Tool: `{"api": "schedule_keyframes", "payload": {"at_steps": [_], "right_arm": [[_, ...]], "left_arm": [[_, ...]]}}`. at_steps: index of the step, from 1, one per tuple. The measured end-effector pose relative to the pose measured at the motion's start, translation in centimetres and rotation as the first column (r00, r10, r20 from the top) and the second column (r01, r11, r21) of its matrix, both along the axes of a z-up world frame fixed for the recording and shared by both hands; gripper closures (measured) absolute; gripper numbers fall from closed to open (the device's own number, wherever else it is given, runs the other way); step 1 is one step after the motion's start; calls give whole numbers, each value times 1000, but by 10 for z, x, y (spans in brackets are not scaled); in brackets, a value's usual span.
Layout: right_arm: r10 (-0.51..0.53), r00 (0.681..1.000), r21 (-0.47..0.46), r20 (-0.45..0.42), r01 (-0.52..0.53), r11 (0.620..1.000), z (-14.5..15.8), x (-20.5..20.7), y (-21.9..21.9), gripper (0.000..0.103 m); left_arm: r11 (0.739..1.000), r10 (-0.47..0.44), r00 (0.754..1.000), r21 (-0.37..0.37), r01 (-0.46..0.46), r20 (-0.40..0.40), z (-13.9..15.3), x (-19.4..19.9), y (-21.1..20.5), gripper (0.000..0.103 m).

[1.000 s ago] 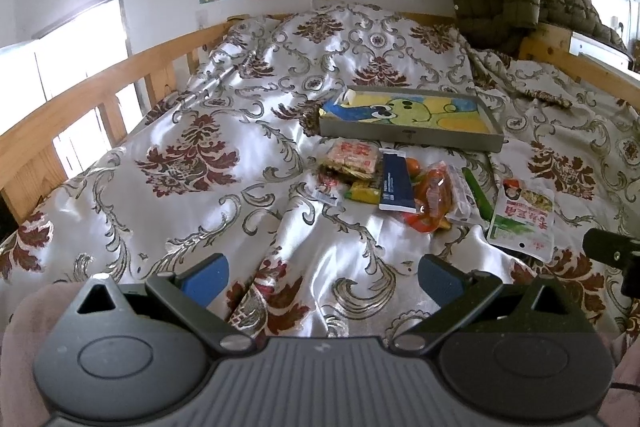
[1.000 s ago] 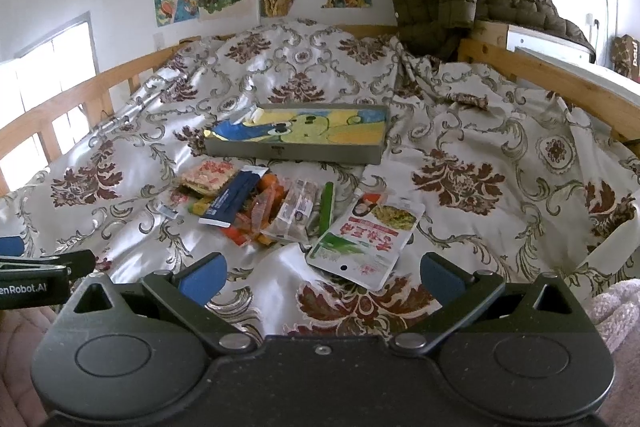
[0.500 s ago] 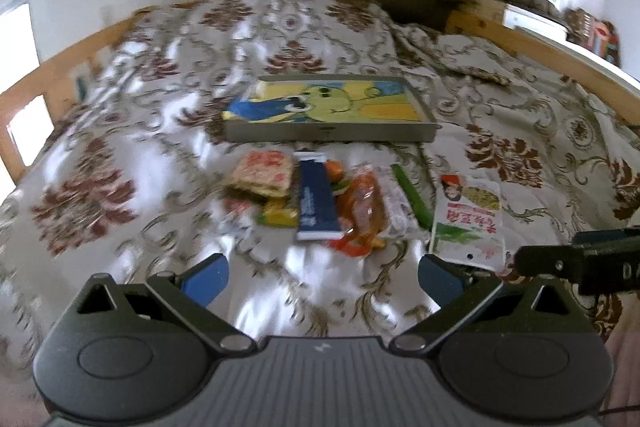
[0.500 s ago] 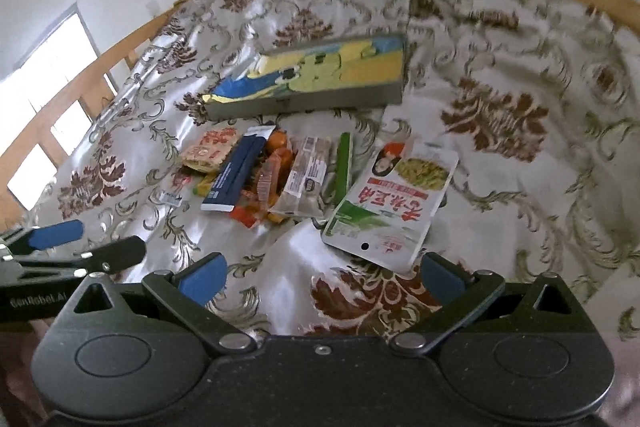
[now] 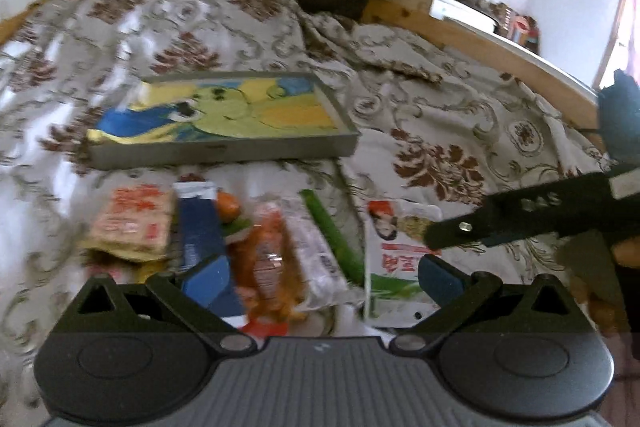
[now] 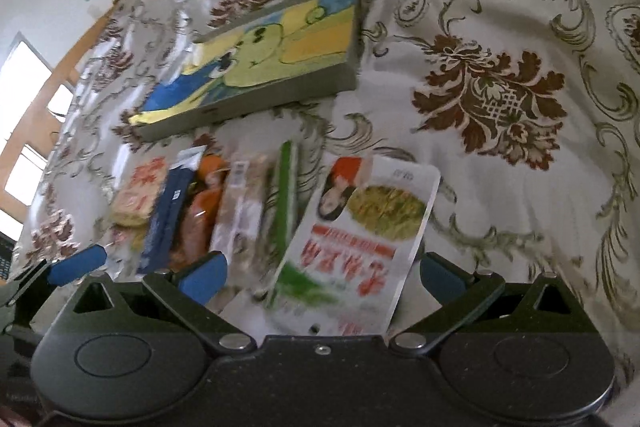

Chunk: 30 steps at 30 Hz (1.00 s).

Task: Organize snacks
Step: 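Lower the right tool onto the pasta snack pouch and close it while the left tool approaches the pile, then close the left tool on the white wrapped bar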

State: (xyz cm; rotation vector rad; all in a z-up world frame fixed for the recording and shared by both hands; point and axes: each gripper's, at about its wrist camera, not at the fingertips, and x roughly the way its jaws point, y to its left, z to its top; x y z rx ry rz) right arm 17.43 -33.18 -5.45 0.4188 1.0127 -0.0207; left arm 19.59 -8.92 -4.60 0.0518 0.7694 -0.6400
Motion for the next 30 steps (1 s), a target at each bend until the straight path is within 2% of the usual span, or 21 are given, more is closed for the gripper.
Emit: {"api": "schedule_keyframes", "payload": {"at_steps": [4, 8, 16, 19, 22, 24, 26, 30], "right_arm": [[-31, 999, 43, -34, 33, 999, -19, 19, -16, 1], [-62, 996, 148, -69, 72, 986, -36, 23, -30, 1], [-71, 995, 183, -75, 83, 979, -41, 29, -33, 1], [-68, 996, 197, -66, 79, 977, -43, 32, -33, 1], [-65, 996, 198, -60, 75, 977, -45, 36, -30, 1], [-63, 996, 183, -56, 72, 980, -46, 37, -29, 3], [-63, 996, 156, -58, 72, 985, -48, 38, -26, 5], [-66, 996, 95, -63, 72, 993, -51, 43, -17, 5]], "left_arm": [[998, -49, 997, -36, 47, -56, -18, 16, -15, 0], [995, -74, 994, -69, 68, -83, -31, 25, -22, 1], [994, -61, 990, -102, 48, -126, -44, 41, -32, 3], [995, -31, 987, -98, 16, -155, -48, 51, -36, 11], [999, 12, 984, -49, -21, -177, -54, 59, -37, 23], [999, 40, 980, 4, -40, -193, -59, 62, -39, 38], [997, 60, 979, 63, -49, -194, -65, 66, -40, 48], [996, 70, 979, 75, -56, -192, -68, 69, -42, 48]]}}
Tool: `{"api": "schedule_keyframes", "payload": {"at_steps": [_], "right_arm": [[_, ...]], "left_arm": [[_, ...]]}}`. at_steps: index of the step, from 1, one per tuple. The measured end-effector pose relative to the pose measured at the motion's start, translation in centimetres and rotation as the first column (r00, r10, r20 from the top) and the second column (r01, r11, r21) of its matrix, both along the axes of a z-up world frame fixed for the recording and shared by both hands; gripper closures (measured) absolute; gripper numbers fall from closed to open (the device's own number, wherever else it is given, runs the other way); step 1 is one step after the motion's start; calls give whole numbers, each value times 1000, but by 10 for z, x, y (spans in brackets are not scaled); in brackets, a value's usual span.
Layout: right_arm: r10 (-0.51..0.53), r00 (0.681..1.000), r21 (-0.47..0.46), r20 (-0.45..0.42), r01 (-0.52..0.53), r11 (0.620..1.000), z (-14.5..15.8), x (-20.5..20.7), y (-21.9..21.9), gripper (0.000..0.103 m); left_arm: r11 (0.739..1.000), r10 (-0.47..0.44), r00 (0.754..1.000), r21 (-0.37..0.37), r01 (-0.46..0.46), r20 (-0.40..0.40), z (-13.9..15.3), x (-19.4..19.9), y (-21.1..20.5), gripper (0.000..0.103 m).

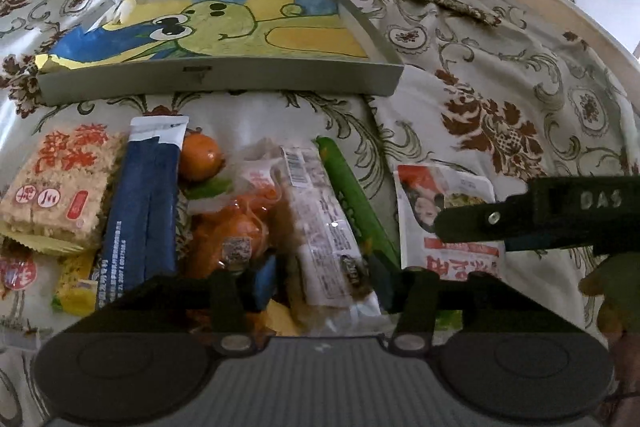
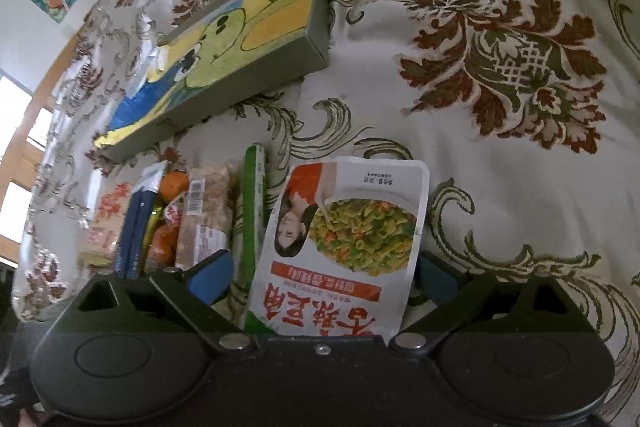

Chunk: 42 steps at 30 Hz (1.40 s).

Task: Organize snacks
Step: 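Close the left tool on the white wrapped bar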

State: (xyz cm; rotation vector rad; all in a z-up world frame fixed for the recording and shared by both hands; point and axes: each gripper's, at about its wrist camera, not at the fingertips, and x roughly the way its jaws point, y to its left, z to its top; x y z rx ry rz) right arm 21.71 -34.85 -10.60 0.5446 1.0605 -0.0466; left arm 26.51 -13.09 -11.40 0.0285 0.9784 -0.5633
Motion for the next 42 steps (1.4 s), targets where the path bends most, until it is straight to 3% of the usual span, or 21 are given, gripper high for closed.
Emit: {"api": "schedule_keyframes", "payload": {"at_steps": [7, 14, 26, 34, 42], "right_arm": [[-23, 1000, -165, -4, 22, 986, -3, 13, 29, 3], [27, 1000, -297, -10, -29, 954, -9, 14, 47, 7], [21, 1000, -292, -16, -25, 956, -3, 2, 43, 17], [11, 1000, -247, -1, -11, 969, 2, -7, 38, 20], [-20, 999, -188, 30, 25, 982, 11, -19, 27, 20]], "left_arm": [[1000, 7, 1000, 30, -7, 19, -1, 0, -4, 51], [998, -2, 999, 61, -1, 40, 2, -8, -3, 54], [995, -53, 995, 89, 45, 90, -5, -9, -9, 49], [996, -52, 994, 74, 46, 92, -1, -12, -5, 55], [1000, -13, 1000, -28, 13, 6, 7, -15, 13, 55]]}}
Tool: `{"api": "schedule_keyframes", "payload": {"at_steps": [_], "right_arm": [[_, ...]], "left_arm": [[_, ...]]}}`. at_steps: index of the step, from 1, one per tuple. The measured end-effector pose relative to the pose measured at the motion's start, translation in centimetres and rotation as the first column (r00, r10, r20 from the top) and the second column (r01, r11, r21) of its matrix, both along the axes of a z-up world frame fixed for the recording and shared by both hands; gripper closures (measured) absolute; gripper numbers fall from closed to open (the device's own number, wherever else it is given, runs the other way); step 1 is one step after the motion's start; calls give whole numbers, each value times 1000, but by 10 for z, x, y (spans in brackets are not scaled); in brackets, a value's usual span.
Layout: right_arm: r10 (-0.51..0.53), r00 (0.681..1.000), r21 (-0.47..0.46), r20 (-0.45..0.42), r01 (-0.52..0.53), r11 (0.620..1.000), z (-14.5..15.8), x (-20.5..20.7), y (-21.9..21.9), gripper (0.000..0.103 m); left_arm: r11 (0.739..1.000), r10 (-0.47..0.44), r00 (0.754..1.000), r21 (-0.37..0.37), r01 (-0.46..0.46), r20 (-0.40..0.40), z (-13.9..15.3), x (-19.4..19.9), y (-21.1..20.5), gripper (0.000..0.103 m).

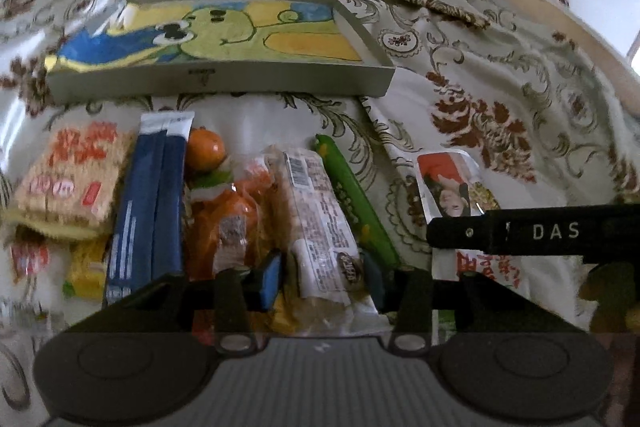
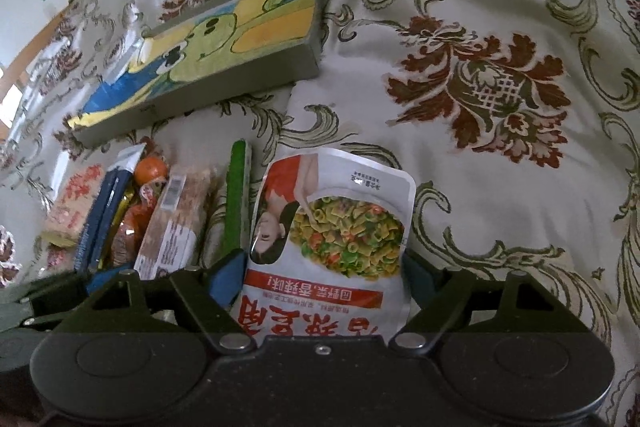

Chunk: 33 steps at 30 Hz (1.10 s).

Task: Organize snacks
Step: 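Close the left tool on the white wrapped bar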

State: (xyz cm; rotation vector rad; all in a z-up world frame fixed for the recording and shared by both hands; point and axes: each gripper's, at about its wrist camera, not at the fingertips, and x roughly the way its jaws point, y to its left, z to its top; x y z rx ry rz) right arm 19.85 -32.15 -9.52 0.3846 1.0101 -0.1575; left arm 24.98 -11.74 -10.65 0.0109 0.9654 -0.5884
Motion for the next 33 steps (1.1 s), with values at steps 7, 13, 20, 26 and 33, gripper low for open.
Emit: {"api": "schedule_keyframes", "payload": {"at_steps": [7, 13, 20, 26, 33], "right_arm": [[-16, 998, 44, 65, 14, 999, 12, -6, -8, 20], [7, 991, 21, 133, -10, 1000, 23, -7, -5, 20], [14, 989, 14, 146, -16, 1000, 25, -7, -4, 20], [26, 988, 8, 149, -28, 1000, 25, -6, -3, 20], [44, 988, -10, 151, -43, 999, 23, -1, 1, 20]], "left_arm": [[994, 32, 998, -104, -38, -62, 12, -6, 21, 56], [987, 58, 995, -147, -69, -77, 23, -9, 29, 56], [1000, 0, 1000, -5, 0, -14, 14, -16, 9, 56], [999, 15, 999, 35, -14, -34, -1, -1, -8, 54], [999, 8, 999, 40, -6, -47, -12, 12, -18, 53]]}}
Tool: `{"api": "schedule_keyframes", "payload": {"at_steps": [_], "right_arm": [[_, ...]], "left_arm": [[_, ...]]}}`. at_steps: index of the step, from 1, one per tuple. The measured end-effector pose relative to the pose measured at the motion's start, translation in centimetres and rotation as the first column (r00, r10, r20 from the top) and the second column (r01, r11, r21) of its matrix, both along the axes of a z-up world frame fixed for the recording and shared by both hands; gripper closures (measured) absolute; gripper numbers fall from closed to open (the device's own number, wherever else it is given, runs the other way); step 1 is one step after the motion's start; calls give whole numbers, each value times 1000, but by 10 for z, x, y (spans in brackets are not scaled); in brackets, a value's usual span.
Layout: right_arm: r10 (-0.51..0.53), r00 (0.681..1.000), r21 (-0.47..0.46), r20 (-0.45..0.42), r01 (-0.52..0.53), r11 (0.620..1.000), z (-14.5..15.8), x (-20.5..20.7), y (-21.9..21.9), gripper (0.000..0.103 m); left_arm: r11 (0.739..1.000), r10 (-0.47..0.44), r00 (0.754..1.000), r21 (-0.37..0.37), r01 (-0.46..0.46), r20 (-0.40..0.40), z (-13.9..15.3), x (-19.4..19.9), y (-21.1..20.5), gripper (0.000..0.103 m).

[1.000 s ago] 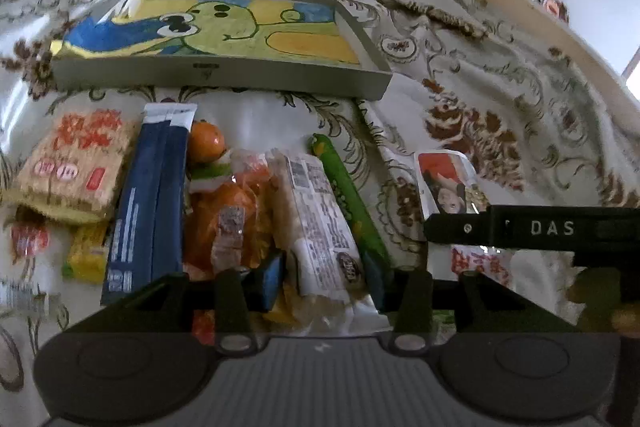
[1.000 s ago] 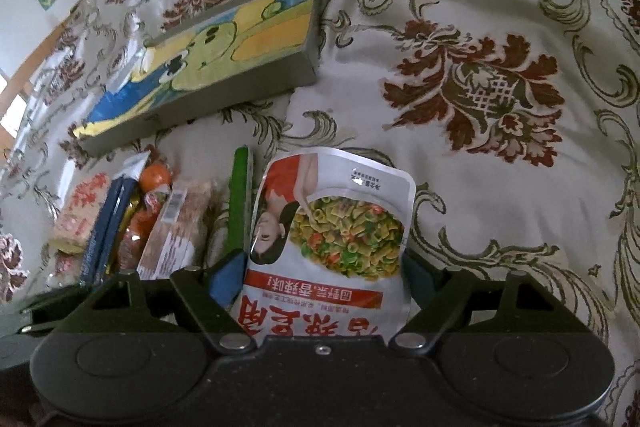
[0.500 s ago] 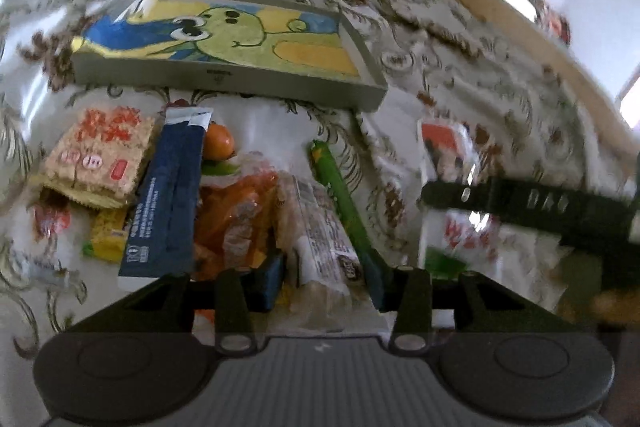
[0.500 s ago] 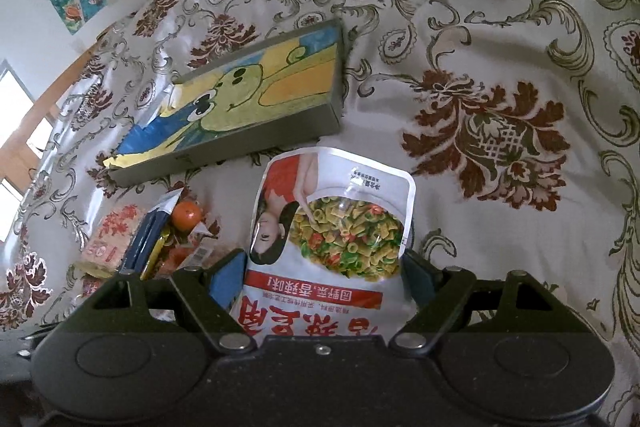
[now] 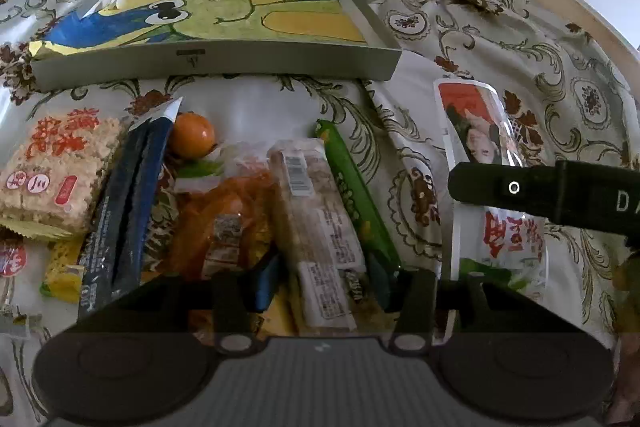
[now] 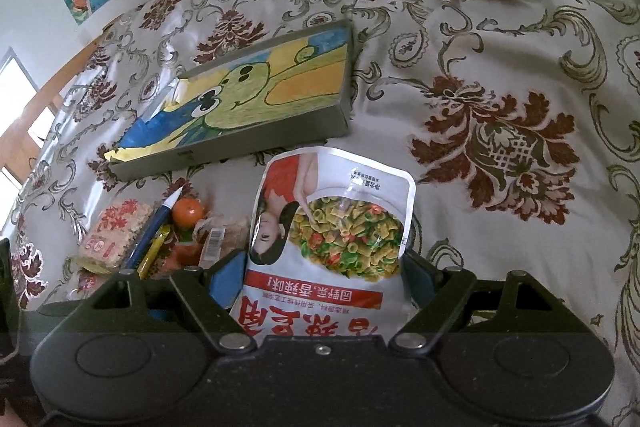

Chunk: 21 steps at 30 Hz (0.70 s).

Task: Organize snacks
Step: 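Close the left tool on the white wrapped bar, then carry the pouch with the right tool into the tray while the left tool drops the bar there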

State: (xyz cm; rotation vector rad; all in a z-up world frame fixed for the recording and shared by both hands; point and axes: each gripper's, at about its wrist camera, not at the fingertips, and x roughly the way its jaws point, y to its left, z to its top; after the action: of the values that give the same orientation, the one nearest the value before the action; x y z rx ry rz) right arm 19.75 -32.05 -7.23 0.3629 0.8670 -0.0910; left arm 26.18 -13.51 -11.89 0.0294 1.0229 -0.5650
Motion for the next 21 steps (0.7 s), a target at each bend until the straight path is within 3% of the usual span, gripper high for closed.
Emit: {"api": "schedule_keyframes", "payload": {"at_steps": [5, 12, 17, 21], "right_arm": [[15, 999, -26, 28, -14, 1000, 5, 2, 3, 20], [0, 996, -21, 84, 2, 1000, 17, -1, -6, 20], [-21, 993, 2, 115, 21, 1000, 24, -6, -16, 20], [-33, 990, 9, 135, 32, 999, 26, -7, -20, 20]], "left_arm": [[999, 20, 1000, -34, -20, 0, 10, -3, 10, 55], [984, 44, 996, -169, -57, -81, 29, -16, 36, 55], [958, 75, 987, -265, -111, -143, 42, -21, 53, 55], [939, 102, 984, -311, -144, -149, 50, -23, 60, 55]]}}
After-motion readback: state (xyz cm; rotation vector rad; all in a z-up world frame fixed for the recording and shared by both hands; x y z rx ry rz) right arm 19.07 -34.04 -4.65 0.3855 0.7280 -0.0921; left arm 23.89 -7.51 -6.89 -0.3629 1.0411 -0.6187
